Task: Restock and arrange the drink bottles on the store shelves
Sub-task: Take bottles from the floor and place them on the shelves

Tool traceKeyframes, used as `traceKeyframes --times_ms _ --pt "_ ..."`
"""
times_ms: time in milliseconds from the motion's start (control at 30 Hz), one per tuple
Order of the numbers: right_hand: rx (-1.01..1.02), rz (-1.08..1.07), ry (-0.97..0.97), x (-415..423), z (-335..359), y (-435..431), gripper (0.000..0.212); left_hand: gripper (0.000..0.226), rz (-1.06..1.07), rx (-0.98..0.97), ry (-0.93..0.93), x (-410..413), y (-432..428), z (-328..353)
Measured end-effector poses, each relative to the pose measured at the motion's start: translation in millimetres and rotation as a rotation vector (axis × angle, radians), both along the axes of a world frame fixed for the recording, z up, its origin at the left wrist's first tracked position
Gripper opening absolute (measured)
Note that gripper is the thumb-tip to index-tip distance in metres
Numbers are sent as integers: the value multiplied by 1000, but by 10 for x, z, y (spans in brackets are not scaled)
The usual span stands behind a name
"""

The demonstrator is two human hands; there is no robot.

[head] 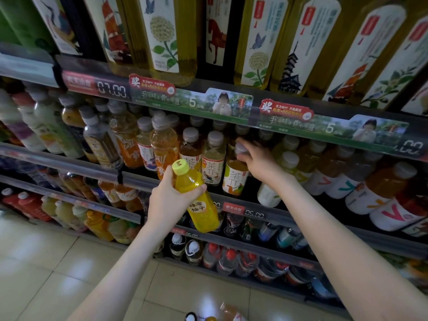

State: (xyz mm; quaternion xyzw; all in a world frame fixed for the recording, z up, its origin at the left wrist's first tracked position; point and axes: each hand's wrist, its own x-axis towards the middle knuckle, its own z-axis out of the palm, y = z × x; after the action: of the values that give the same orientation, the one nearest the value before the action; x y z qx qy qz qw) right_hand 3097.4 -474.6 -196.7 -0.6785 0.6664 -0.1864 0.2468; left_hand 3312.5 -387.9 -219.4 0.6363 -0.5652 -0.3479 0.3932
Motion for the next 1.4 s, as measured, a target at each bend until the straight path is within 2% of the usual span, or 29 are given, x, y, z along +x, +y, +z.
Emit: traceKeyframes --times_ms 100,233,300,400,467,533,600,700,767,867,933,1033,1100,1167,1333,1400 --pt "-51 10 -13 22 -51 51 56 49 -30 2 -4 34 28 -15" --pt "-226 129 14 205 -22 402 75 50 -71 34 -2 48 67 -46" --pt "-160 267 -69 325 -65 620 86 47 -74 46 16 41 75 -61" --pt "99 369 -186 429 -296 870 98 43 -92 56 61 6 81 -49" --pt "197 276 -265 412 -423 975 80 47 -129 51 79 -53 84 -12" --pt "175 179 -308 338 -461 1066 58 50 -200 42 69 -140 102 61" --pt "111 118 -359 222 -433 1177 52 49 -301 26 109 -248 120 143" --pt "31 1 -449 -31 -327 1370 49 49 -455 72 280 -424 145 310" --pt "-25 -71 -486 -242 -198 1508 41 42 -533 46 291 -571 158 447" --pt "-100 -146 -537 -566 61 1702 37 24 -625 -87 203 -875 193 691" --pt "-158 -195 -570 -768 273 1835 35 25 -720 -139 177 -1106 216 844" --pt "-267 -253 -641 -1049 585 2041 32 53 -952 -93 104 -1464 289 989" --pt "-350 -304 -720 -1255 743 2172 33 76 -1052 -75 -58 -1744 380 1062" --pt "-414 -346 -794 -1465 886 2302 33 78 -1059 -130 -194 -2017 499 1139" --pt "-435 -364 -849 -1981 1200 2638 32 72 -953 -334 -266 -2624 807 1369" --pt "-453 -415 -828 -2185 1263 2746 47 66 -854 -467 -402 -2872 959 1457"
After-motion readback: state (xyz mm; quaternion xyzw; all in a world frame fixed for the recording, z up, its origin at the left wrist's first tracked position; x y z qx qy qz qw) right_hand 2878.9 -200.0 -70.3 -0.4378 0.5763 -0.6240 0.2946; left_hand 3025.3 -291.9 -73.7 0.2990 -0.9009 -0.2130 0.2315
